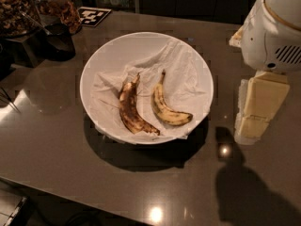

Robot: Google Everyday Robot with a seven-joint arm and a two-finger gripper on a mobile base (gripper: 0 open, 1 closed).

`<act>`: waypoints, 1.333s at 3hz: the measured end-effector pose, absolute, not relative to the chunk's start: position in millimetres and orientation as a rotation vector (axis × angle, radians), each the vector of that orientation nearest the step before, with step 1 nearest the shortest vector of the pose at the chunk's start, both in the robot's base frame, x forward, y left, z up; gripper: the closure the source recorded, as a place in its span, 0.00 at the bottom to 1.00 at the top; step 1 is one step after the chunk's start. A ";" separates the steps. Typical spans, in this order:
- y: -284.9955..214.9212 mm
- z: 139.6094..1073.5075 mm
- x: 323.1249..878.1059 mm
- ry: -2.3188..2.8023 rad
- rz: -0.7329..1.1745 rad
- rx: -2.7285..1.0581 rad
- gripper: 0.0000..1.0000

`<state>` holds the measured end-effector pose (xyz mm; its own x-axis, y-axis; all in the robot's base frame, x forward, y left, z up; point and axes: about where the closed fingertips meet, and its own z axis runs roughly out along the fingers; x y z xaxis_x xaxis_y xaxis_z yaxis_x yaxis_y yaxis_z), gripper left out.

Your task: Pick banana from white bowl

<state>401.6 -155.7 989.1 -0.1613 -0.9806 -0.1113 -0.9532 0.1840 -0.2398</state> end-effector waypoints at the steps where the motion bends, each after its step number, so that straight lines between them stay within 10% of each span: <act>1: -154.7 990.1 400.6 2.217 -0.166 -1.861 0.00; 4: -98.9 984.5 436.7 2.340 -0.183 -1.698 0.00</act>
Offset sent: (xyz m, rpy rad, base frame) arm 0.0422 0.0665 -0.0237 0.0328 0.0426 -0.1539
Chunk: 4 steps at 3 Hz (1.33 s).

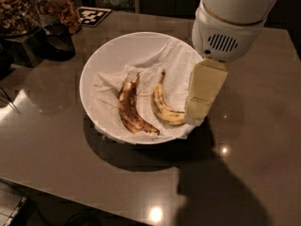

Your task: Pick banana from white bowl

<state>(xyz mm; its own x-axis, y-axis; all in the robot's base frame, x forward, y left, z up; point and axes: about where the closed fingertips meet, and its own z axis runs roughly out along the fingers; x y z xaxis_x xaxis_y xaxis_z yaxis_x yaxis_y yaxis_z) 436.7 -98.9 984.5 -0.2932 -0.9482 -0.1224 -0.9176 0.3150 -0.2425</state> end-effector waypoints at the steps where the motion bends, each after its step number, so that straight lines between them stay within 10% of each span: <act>1: -87.0 981.1 441.8 2.334 -0.155 -1.680 0.00; 4: -70.3 953.2 475.9 2.591 -0.096 -1.429 0.12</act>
Offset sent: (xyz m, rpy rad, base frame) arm 0.0335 0.0429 -0.0390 -0.0313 0.1203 -0.1918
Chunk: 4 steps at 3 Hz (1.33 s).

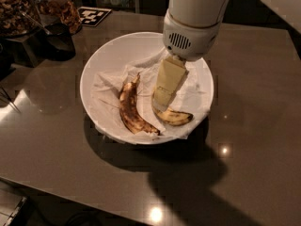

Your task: Pick banana from white bowl

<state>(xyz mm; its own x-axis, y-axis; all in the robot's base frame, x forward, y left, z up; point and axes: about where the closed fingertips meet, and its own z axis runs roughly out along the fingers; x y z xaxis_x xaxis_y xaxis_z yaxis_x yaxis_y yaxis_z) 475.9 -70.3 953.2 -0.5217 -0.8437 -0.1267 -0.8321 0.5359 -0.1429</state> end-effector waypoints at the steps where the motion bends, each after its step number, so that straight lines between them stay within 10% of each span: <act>1: -69.2 947.8 476.6 2.635 -0.071 -1.375 0.15; 4: -46.8 928.7 482.9 2.687 -0.131 -1.341 0.31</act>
Offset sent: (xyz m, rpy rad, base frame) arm -0.0112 0.0057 -0.0262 -0.0372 0.1251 -0.0742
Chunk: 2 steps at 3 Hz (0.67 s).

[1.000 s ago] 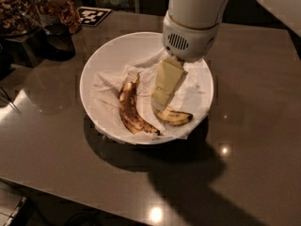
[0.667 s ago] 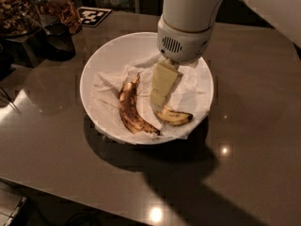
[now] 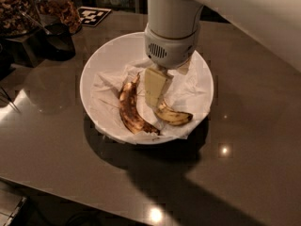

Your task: Pick banana from white bowl

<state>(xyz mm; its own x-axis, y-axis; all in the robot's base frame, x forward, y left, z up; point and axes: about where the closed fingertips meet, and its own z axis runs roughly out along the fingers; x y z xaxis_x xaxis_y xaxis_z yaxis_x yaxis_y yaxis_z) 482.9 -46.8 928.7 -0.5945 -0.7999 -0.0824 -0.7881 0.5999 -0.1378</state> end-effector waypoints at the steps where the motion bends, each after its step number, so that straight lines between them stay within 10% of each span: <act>1: -43.2 912.4 489.1 2.728 -0.106 -1.337 0.36; 2: -42.4 897.3 495.0 2.770 -0.060 -1.325 0.43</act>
Offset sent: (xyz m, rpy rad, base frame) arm 0.0069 -0.0057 -0.0496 -0.0065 0.1818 -0.0637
